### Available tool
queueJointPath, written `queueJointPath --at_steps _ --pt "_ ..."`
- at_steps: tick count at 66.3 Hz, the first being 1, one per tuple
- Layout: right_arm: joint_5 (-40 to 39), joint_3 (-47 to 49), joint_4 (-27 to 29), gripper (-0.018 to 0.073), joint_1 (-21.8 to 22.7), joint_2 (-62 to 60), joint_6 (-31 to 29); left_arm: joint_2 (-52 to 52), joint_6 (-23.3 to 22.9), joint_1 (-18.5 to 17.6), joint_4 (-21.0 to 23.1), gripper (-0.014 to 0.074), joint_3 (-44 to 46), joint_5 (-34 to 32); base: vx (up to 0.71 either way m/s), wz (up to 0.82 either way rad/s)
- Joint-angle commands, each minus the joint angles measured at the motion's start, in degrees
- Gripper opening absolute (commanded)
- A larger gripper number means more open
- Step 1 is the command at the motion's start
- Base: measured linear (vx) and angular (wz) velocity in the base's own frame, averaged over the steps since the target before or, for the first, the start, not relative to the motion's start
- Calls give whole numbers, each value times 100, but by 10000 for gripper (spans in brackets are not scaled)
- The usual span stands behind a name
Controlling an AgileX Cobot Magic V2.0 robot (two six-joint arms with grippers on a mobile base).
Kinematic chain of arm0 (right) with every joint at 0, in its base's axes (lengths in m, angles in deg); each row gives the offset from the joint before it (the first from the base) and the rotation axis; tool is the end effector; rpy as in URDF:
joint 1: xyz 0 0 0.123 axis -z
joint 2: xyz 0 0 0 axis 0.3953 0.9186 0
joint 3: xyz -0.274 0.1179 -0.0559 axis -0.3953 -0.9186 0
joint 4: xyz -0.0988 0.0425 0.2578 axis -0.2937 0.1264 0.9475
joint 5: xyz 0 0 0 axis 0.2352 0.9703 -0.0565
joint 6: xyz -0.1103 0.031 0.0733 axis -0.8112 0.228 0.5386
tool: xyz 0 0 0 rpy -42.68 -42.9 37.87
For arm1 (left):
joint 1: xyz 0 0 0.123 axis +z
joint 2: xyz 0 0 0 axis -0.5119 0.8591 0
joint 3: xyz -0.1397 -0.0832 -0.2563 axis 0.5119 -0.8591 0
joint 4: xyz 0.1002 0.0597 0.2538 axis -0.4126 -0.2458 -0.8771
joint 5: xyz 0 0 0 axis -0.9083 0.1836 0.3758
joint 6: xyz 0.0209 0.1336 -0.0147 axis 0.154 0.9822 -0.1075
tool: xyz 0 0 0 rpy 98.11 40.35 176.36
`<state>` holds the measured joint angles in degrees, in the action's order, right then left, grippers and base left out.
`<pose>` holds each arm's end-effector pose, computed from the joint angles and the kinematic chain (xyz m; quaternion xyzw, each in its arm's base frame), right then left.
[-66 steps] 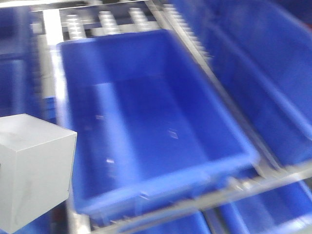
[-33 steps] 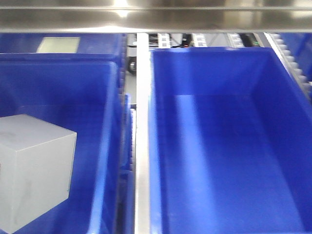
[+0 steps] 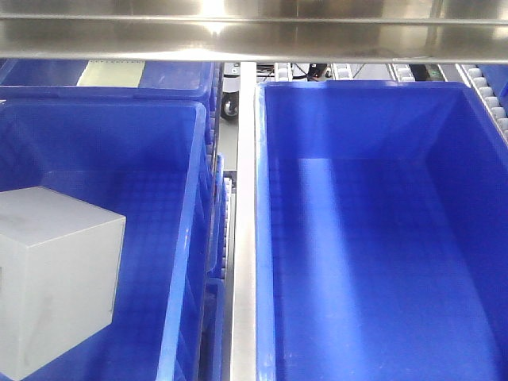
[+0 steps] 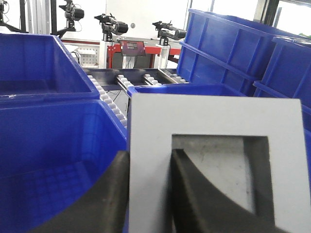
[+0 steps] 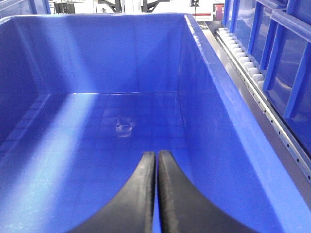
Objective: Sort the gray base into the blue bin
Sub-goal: 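Stop the base in front of two large blue bins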
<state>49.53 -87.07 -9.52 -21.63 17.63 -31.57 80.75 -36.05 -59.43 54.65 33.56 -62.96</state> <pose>0.1105 -0.0029 0.1830 0.0189 0.7464 -0.0010 0.6653 0.1065 -0.0603 0.3273 0.1082 0.7034 -0.2484 0.6571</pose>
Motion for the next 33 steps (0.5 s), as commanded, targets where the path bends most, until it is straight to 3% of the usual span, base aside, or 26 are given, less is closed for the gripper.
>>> queueJointPath --at_steps 1,33 --pt "-195 -37 -26 -5 15 103 -70 60 -42 -31 37 -6 178 -633 0 0" --pt "-195 -37 -26 -5 15 103 -70 60 -42 -31 37 -6 178 -663 0 0"
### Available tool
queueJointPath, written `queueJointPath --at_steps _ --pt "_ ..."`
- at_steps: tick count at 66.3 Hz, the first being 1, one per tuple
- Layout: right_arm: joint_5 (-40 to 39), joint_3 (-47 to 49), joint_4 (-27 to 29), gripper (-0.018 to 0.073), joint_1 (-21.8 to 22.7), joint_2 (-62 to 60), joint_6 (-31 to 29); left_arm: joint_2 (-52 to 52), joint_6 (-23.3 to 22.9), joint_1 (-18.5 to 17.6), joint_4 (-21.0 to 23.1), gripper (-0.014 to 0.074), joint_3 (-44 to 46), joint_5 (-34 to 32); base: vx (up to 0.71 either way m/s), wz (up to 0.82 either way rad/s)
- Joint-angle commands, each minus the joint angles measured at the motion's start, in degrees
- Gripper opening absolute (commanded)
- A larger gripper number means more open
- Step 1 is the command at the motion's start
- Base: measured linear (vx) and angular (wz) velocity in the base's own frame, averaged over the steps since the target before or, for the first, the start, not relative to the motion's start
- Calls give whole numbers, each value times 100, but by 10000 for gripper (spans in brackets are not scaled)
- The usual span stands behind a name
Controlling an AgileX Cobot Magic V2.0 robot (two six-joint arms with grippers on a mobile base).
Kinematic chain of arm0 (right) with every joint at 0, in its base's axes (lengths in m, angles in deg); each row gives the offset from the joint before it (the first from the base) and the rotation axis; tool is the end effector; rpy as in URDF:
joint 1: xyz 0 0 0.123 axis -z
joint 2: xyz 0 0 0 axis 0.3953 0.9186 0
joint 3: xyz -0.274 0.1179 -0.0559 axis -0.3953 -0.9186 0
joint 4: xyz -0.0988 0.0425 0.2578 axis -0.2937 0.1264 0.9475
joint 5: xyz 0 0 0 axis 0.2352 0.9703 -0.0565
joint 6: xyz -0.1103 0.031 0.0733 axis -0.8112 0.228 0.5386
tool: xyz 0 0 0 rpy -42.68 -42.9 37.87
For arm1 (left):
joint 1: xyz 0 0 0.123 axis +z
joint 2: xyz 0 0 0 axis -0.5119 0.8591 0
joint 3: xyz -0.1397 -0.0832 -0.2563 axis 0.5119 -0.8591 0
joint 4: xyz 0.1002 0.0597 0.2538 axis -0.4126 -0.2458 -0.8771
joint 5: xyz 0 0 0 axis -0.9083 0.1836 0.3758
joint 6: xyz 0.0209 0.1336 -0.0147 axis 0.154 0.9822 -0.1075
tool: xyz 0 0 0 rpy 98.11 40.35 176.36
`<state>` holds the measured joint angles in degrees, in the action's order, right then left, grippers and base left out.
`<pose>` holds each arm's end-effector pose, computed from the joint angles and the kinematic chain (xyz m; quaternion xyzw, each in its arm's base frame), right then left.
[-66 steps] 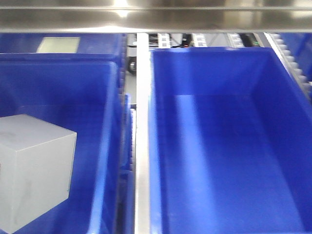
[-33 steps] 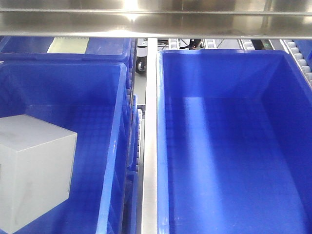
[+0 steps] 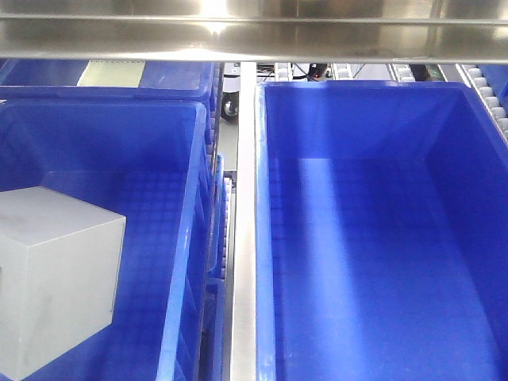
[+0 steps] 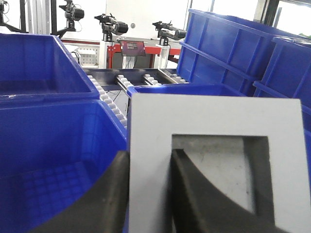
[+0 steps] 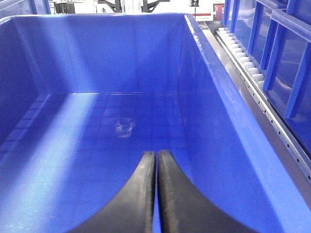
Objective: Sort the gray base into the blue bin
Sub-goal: 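Stop the base in front of two large blue bins, then swing the left arm with the block over the nearer blue bin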
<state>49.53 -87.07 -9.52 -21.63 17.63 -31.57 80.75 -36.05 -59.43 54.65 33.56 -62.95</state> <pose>0.1105 -0.0029 0.1830 0.0189 0.7464 -0.0010 0.6653 0.1065 -0.0603 0.3273 0.1082 0.7035 -0.2484 0.6570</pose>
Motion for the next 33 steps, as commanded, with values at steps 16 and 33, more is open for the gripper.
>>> queueJointPath --at_steps 16,33 --pt "-195 -37 -26 -5 15 103 -70 107 -53 -31 43 -6 178 -675 0 0" --pt "-195 -37 -26 -5 15 103 -70 912 -10 -31 43 -6 233 -1197 0 0"
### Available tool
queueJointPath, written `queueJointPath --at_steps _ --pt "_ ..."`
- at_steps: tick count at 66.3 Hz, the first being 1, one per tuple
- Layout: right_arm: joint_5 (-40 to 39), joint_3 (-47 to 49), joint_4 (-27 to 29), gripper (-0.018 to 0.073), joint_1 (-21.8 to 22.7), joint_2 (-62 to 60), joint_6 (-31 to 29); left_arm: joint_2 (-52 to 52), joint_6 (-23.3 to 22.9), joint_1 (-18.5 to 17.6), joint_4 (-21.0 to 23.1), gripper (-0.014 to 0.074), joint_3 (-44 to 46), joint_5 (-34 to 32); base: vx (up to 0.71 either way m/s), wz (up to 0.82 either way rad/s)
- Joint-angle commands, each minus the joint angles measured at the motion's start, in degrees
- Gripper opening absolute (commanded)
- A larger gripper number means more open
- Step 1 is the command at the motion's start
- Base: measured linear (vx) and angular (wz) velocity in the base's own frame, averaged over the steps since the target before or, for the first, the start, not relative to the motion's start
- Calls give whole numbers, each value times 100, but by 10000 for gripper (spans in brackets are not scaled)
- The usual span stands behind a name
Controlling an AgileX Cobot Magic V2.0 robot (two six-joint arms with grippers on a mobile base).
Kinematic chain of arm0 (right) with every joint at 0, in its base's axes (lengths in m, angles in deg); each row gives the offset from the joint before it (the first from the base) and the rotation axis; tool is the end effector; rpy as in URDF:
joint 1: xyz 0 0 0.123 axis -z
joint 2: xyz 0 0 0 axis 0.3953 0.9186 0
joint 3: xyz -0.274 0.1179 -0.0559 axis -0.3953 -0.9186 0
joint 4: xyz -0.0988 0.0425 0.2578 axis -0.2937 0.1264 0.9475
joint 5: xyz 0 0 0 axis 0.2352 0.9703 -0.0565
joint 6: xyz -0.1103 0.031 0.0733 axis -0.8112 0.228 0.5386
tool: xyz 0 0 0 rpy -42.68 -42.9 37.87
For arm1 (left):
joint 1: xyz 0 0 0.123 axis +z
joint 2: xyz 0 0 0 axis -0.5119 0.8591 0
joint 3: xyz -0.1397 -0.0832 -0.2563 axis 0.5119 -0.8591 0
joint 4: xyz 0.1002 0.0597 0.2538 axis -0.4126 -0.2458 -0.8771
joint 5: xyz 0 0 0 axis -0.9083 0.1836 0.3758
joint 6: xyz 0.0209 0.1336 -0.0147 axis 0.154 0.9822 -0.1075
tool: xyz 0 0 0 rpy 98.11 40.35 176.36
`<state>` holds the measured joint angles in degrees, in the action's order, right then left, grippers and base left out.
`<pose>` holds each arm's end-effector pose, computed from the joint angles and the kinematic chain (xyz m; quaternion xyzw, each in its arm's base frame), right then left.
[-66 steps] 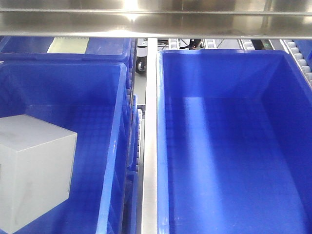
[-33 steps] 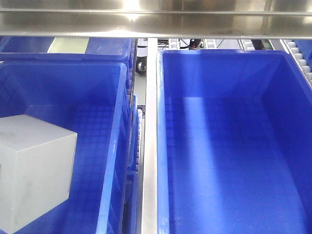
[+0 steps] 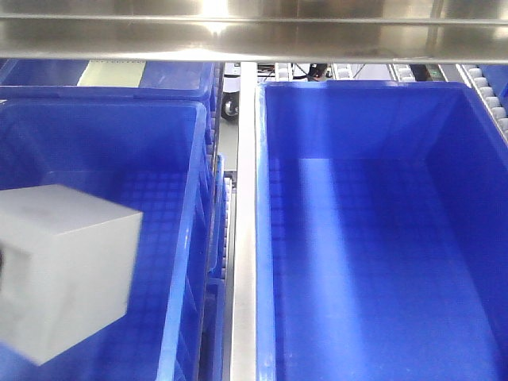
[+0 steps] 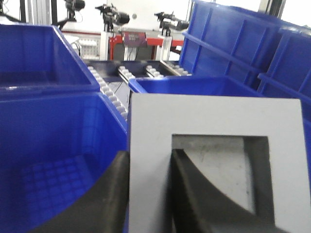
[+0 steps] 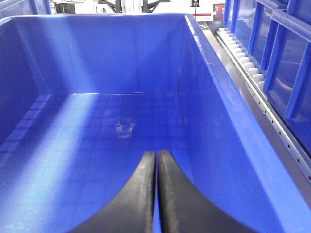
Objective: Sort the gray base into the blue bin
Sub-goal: 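Swing the left arm with the block over the nearer blue bin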
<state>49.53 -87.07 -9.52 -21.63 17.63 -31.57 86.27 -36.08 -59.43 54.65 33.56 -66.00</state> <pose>0.1105 -0.0029 0.1830 0.0189 0.7464 -0.0010 0.6653 0.1239 -0.0694 0.3218 0.1089 0.7186 -0.2425 0.6426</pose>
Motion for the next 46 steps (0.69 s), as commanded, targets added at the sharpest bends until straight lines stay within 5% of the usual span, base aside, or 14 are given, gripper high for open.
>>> queueJointPath --at_steps 1,12,23,36,46 --pt "-195 -37 -26 -5 15 103 -70 422 26 -31 39 -6 251 -934 0 0" --pt "-195 -37 -26 -5 15 103 -70 1280 423 -283 39 -6 613 -1135 0 0" --pt "-195 -37 -26 -5 15 103 -70 2377 423 -1139 39 -6 1035 -1411 0 0" --pt "-195 -37 -26 -5 15 103 -70 3753 411 -2181 39 -3 1505 -2521 0 0" --pt "-195 -37 -26 -5 15 103 -70 4905 411 -2671 37 1 2259 -2620 0 0"
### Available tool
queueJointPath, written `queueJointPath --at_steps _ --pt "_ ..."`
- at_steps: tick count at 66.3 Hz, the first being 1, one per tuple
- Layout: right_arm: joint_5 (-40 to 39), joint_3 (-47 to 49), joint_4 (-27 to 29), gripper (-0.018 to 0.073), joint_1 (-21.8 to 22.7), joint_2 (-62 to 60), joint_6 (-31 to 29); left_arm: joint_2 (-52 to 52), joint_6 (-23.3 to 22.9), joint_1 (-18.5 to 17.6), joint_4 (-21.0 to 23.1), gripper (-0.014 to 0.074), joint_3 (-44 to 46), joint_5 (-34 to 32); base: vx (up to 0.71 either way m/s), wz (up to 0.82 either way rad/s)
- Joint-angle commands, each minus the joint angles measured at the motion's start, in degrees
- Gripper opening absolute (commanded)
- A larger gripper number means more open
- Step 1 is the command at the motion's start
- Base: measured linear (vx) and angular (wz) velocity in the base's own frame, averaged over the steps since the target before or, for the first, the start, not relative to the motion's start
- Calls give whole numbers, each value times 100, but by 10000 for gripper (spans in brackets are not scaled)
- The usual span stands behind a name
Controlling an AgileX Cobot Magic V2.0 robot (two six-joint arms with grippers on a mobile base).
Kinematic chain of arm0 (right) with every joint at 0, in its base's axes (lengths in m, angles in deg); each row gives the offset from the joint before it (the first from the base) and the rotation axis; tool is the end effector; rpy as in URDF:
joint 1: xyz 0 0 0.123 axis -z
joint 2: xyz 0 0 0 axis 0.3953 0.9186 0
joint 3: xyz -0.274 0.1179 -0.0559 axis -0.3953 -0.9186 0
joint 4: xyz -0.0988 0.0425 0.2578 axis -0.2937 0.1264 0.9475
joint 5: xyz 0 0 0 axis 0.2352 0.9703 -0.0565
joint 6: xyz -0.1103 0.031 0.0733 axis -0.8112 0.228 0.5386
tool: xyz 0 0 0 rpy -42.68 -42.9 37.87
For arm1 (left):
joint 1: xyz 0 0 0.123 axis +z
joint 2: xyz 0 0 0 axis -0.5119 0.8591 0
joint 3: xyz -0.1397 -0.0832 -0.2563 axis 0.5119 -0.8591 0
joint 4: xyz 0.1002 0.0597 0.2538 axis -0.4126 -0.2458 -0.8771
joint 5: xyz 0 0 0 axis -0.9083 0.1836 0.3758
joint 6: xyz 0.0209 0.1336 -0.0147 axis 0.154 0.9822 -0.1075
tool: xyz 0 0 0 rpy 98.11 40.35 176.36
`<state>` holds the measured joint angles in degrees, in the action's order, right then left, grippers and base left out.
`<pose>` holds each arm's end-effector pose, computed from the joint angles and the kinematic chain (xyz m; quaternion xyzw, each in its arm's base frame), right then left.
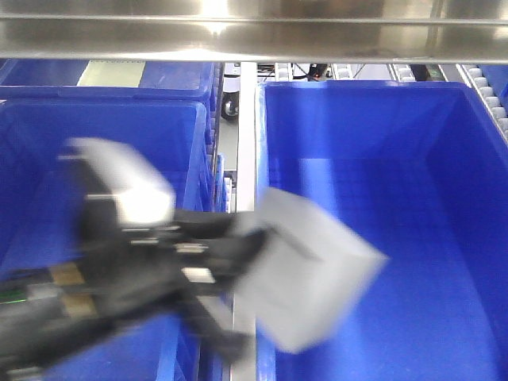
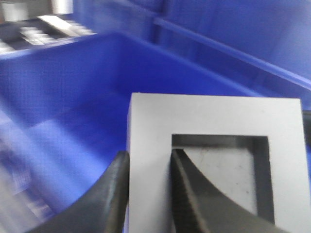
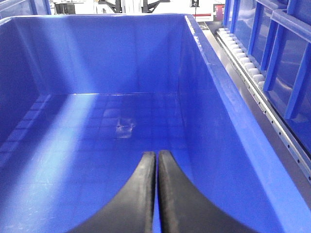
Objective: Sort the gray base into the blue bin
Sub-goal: 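Swing the left arm with the block over the nearer blue bin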
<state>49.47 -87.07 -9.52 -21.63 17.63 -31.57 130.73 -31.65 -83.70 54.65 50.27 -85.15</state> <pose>0.1105 -0.0029 0.1831 0.0189 0.7460 -0.0010 0.6656 0.1905 -0.2503 0.3124 0.2968 0.7174 -0.3153 0.5457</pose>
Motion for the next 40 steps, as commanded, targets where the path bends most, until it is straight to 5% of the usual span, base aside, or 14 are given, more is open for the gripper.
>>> queueJointPath --at_steps 1,21,40 --pt "-189 -37 -26 -5 15 103 -70 612 -31 -274 37 1 706 -698 0 0" --pt "-189 -37 -26 -5 15 103 -70 2418 -129 -379 37 3 2214 216 0 0" --pt "-189 -37 -26 -5 15 103 -70 3447 -136 -704 37 41 2839 319 0 0"
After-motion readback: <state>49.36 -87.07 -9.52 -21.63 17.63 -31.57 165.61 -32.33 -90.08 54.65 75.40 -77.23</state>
